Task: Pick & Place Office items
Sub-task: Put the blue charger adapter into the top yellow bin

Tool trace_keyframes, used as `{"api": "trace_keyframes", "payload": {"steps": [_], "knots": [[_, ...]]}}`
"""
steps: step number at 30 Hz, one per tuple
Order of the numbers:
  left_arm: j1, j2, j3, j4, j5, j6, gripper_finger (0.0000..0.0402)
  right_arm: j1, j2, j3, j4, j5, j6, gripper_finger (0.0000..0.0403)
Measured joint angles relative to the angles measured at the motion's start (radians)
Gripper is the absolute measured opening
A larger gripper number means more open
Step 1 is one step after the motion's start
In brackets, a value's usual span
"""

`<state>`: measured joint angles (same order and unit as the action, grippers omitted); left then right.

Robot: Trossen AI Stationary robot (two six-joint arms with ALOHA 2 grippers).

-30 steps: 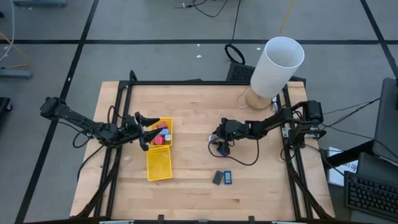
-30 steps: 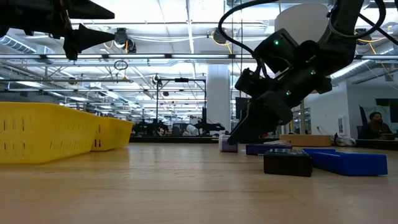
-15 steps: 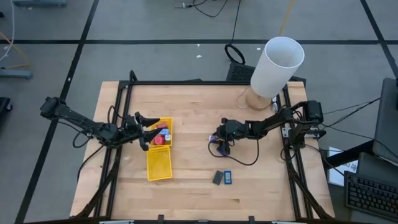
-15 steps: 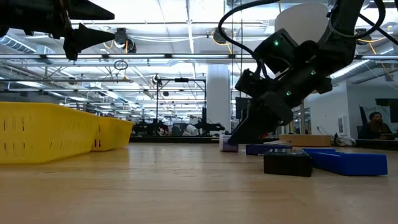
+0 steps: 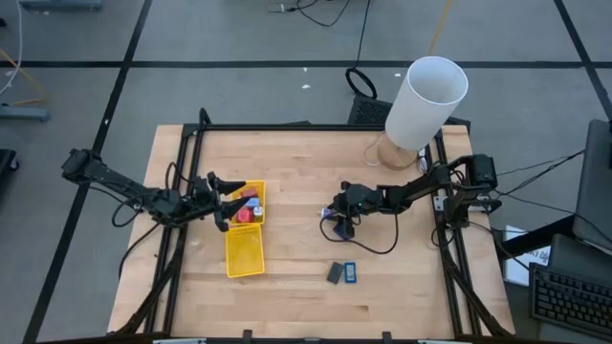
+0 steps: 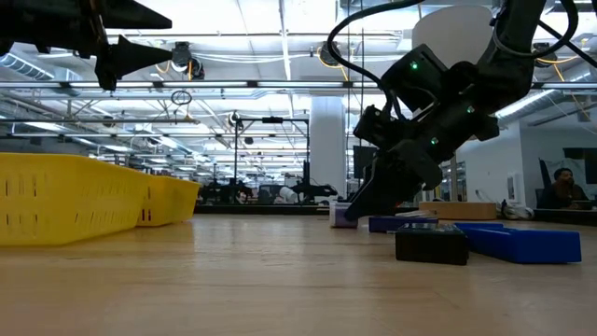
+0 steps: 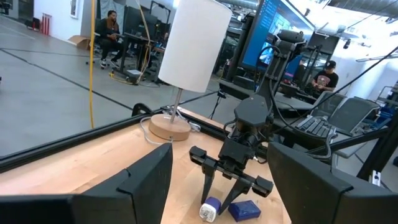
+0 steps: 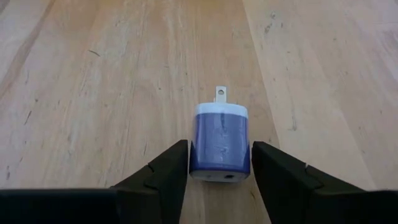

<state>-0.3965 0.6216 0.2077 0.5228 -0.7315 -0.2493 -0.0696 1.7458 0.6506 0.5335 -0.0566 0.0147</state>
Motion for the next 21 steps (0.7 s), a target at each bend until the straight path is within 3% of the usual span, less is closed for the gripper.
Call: {"api": "trace_keyframes", "payload": {"steps": [11, 21], "knots": [[0.000, 0.000, 0.000, -0.004, 0.000, 0.000, 0.0239, 0.000, 0.000, 0.000, 0.000, 0.000, 0.000, 0.0137], [0.000, 0.000, 0.000, -0.004, 0.000, -0.001, 0.0254, 0.000, 0.000, 0.000, 0.000, -0.003, 0.000, 0.0143]]}}
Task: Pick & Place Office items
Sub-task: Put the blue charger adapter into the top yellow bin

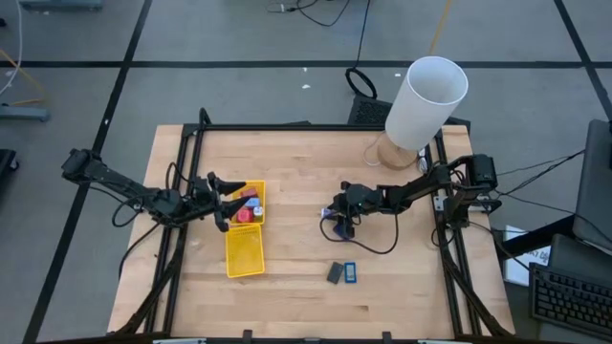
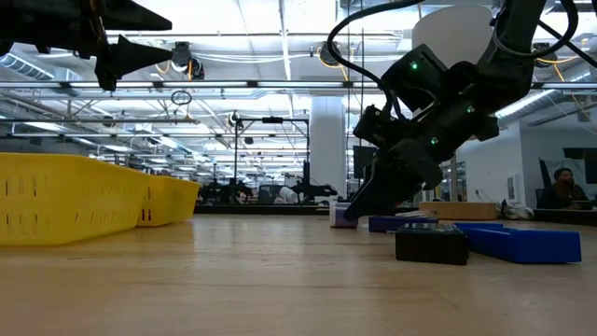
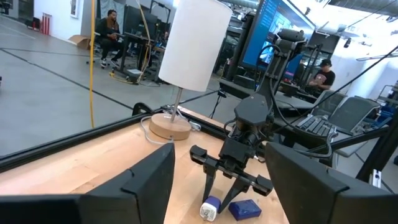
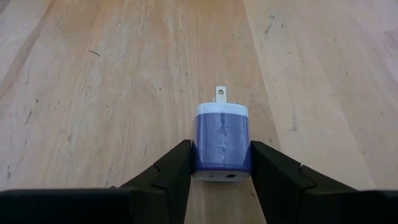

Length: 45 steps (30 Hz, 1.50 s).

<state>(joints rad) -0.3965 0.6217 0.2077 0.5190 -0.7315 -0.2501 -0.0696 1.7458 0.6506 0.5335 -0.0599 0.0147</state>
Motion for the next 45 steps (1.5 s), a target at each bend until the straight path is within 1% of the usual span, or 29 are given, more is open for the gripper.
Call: {"api": "trace_keyframes", "payload": {"steps": [5, 19, 30, 37, 41, 45], "knots": [[0.000, 0.000, 0.000, 0.000, 0.000, 0.000, 0.0257, 0.000, 0.000, 0.000, 0.000, -0.048, -0.001, 0.0136], [0.000, 0.000, 0.000, 0.000, 0.000, 0.000, 0.0234, 0.000, 0.000, 0.000, 0.000, -0.047, -0.003, 0.0137], [0.000, 0.000, 0.000, 0.000, 0.000, 0.000, 0.0245, 0.000, 0.000, 0.000, 0.000, -0.047, -0.003, 0.0138], [0.000, 0.000, 0.000, 0.000, 0.000, 0.000, 0.0238, 0.000, -0.001, 0.000, -0.001, -0.047, -0.025, 0.0136], [0.000, 0.000, 0.000, 0.000, 0.000, 0.000, 0.0231, 0.000, -0.043, 0.000, -0.005, -0.047, -0.030, 0.0135], [0.000, 0.000, 0.000, -0.001, 0.000, 0.000, 0.0228, 0.008, -0.111, 0.000, -0.013, -0.046, -0.028, 0.0135]]}}
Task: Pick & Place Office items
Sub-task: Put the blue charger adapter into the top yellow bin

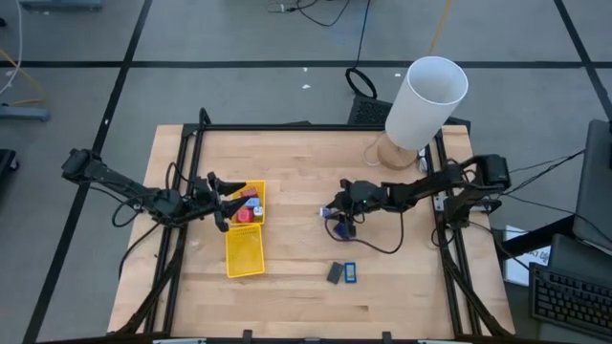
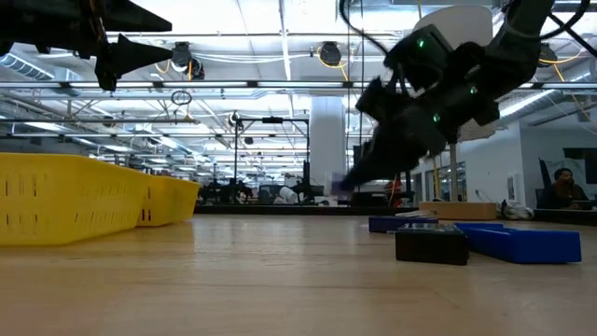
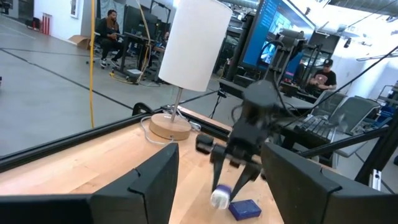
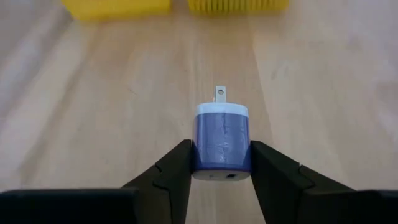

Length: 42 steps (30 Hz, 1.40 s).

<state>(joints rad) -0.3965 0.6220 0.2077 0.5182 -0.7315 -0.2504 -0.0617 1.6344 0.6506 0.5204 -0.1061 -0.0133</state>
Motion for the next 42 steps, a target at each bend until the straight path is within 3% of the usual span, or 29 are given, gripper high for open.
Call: {"api": "trace_keyframes", "payload": {"steps": [8, 17, 25, 28, 42], "knots": [[0.000, 0.032, 0.000, -0.022, 0.009, -0.060, 0.0228, 0.062, -0.139, 0.000, 0.032, 0.000, -0.040, 0.0135], [0.000, 0.202, 0.000, 0.129, 0.035, -0.035, 0.0225, 0.146, -0.177, 0.001, 0.149, 0.000, -0.139, 0.0135], [0.000, 0.406, 0.000, 0.251, 0.212, 0.079, 0.0225, 0.162, -0.176, 0.000, 0.175, 0.005, -0.182, 0.0135], [0.000, 0.497, 0.011, 0.318, 0.234, 0.089, 0.0225, 0.162, -0.176, 0.000, 0.210, 0.005, -0.183, 0.0135], [0.063, 0.822, 0.316, 0.369, 0.244, 0.278, 0.0225, 0.205, -0.176, 0.000, 0.383, 0.004, -0.149, 0.0135]]}}
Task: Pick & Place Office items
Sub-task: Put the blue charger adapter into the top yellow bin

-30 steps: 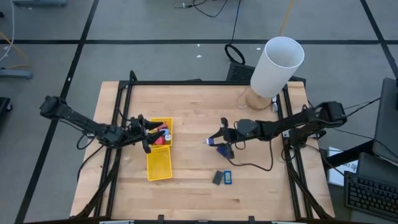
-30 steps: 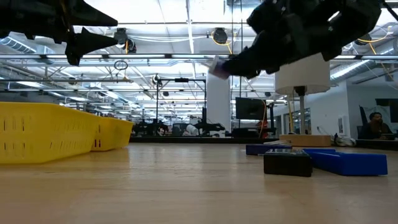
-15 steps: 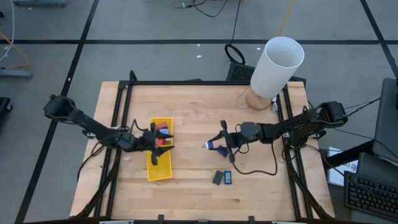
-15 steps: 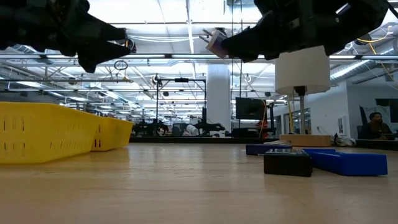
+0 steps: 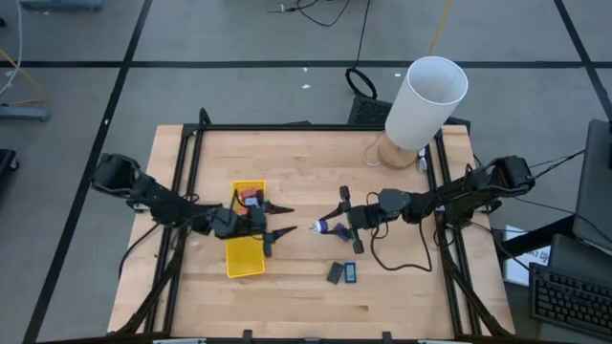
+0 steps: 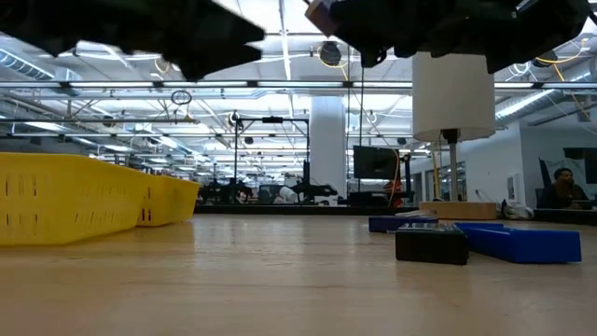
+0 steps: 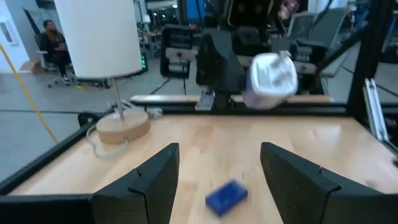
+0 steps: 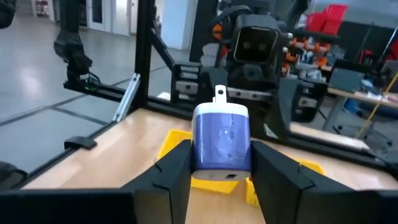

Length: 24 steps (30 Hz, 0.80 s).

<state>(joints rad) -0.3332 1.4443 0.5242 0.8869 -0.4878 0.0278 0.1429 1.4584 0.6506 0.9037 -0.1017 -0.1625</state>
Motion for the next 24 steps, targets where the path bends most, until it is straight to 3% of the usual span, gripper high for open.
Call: {"api": "trace_keyframes", "payload": {"steps": [4, 8, 14, 20, 24], "knots": [[0.009, 0.065, 0.078, -0.008, 0.013, 0.034, 0.0225, 0.016, 0.000, 0.000, 0.005, 0.000, -0.006, 0.0135], [-0.004, 0.120, 0.138, -0.054, 0.061, 0.244, 0.0225, 0.017, 0.000, 0.000, 0.005, -0.008, 0.059, 0.0135], [-0.029, 0.155, 0.211, -0.146, -0.059, 0.520, 0.0225, 0.008, 0.000, 0.000, 0.000, -0.066, 0.164, 0.0136], [-0.027, 0.155, 0.235, -0.166, -0.080, 0.499, 0.0225, -0.002, 0.000, 0.000, -0.002, -0.109, 0.173, 0.0135], [-0.023, 0.155, 0.235, -0.158, 0.006, 0.428, 0.0225, -0.002, 0.000, 0.000, 0.000, -0.105, 0.111, 0.0135]]}}
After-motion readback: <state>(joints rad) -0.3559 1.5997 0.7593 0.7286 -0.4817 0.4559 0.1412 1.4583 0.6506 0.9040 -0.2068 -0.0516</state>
